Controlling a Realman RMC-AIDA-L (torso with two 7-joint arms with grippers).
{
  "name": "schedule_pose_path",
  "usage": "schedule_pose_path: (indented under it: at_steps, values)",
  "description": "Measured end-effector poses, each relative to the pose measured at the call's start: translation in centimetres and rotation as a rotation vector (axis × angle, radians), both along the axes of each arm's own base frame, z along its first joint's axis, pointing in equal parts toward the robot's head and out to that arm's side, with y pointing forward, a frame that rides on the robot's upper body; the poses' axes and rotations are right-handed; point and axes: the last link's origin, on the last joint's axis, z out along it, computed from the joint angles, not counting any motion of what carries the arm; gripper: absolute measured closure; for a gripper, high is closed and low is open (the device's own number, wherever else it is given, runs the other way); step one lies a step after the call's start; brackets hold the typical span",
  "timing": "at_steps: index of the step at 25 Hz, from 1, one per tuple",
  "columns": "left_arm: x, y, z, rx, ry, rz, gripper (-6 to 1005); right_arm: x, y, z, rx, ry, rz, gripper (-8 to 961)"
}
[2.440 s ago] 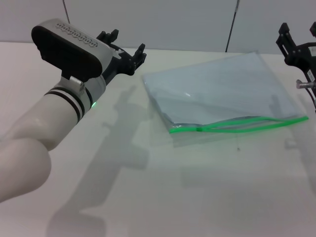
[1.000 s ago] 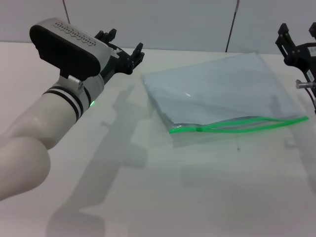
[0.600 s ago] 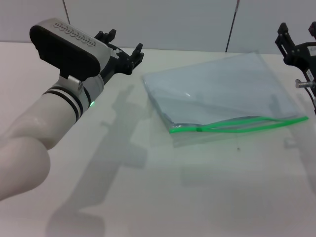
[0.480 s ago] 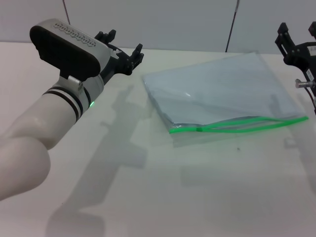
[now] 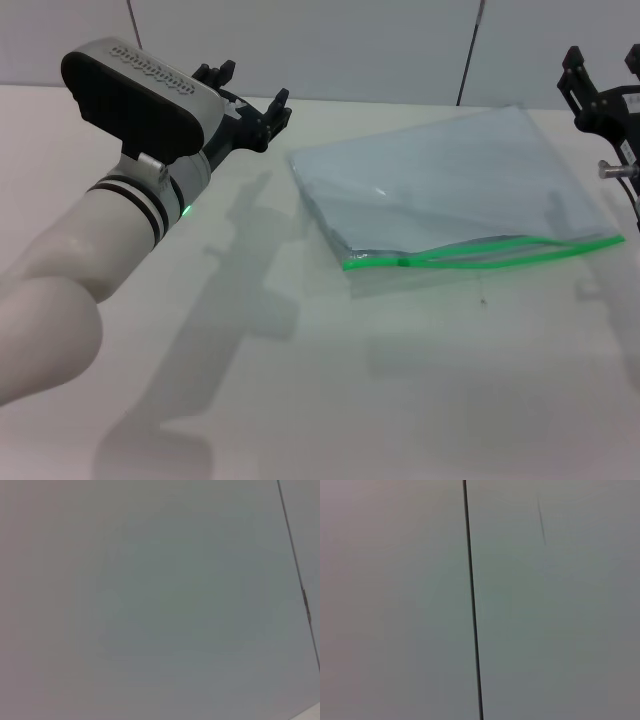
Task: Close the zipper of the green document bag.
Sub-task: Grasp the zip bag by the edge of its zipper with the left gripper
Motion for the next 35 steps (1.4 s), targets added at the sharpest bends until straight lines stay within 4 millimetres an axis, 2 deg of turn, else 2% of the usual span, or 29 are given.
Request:
schedule_pose_path:
  at_steps: [35]
  values:
    - [0.04, 0.1, 0.07, 0.002, 0.0, 0.0, 266, 0.23, 0.06, 0.06, -0.002, 0.009, -0.007, 205]
